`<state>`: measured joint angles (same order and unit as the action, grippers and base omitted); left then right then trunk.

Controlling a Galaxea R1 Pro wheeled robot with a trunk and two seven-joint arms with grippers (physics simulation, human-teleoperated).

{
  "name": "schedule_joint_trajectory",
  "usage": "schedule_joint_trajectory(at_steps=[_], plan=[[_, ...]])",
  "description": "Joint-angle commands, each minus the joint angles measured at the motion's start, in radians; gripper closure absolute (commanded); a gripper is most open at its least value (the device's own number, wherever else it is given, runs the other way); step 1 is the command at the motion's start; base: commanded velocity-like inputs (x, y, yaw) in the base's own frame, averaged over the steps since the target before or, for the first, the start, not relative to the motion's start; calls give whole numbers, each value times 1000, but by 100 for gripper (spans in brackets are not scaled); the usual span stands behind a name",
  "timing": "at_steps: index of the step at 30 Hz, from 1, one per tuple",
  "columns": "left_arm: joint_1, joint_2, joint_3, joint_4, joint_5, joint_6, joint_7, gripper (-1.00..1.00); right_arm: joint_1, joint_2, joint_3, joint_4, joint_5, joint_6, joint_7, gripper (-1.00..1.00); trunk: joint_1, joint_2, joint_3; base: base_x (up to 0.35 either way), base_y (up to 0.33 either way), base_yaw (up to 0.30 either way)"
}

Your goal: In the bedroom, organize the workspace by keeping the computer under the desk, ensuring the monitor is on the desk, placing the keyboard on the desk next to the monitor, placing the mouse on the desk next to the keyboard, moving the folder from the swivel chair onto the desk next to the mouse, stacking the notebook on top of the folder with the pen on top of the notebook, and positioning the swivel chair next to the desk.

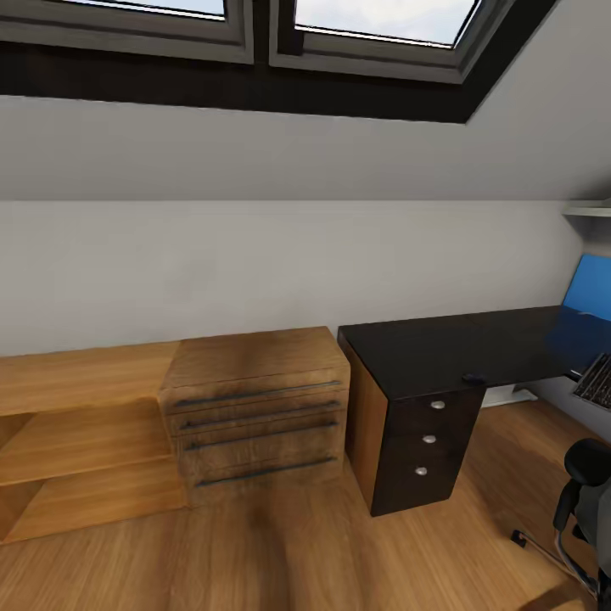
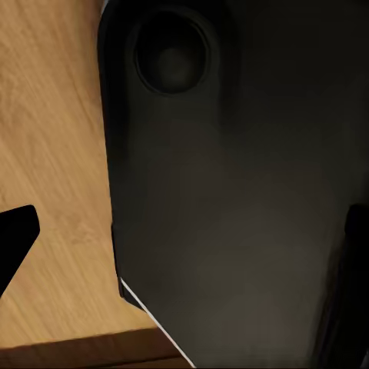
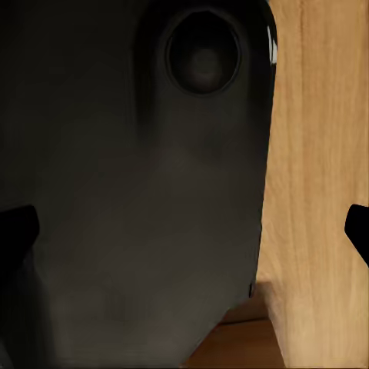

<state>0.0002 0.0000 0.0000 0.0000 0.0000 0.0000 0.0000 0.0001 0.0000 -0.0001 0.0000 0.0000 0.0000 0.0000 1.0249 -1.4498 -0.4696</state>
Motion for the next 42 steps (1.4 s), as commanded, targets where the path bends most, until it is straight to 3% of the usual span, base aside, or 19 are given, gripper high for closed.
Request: schedule_joint_trajectory(at_steps=[1,9,16,22,30,31,38,42], plan=[[0,0,0,0,0,0,0,-100,0,0,0,0,0,0,0,-100,0,0,0,0,0,0],[-2,-40,-12,-21,-23,-4,-3,-100,-3,34,-1,-7,-3,-14,-1,-100,-31,56,25,0,0,0],[-2,-43,-52,-23,-50,-7,0,-100,-3,37,-1,-12,-2,-53,-2,-100,-57,105,47,0,0,0],[-2,-43,-57,-23,-53,-7,2,-100,-3,37,-1,-13,-1,-86,-2,-100,-80,147,65,0,0,-20],[-2,-42,-53,-24,-49,-6,4,-100,-3,38,-4,-48,-6,-131,2,-100,-111,203,90,0,0,-243],[-2,-42,-53,-24,-49,-6,4,-100,-3,38,-4,-135,-6,-331,2,-100,-115,210,94,0,0,-269],[-2,-39,-48,-58,-38,-10,7,-100,-3,35,-4,-270,-6,-337,51,-100,-142,259,118,0,0,-270],[-2,-40,-41,-165,11,-14,6,-100,-5,27,-4,-360,-2,-367,157,-100,-157,287,132,0,0,-282]])
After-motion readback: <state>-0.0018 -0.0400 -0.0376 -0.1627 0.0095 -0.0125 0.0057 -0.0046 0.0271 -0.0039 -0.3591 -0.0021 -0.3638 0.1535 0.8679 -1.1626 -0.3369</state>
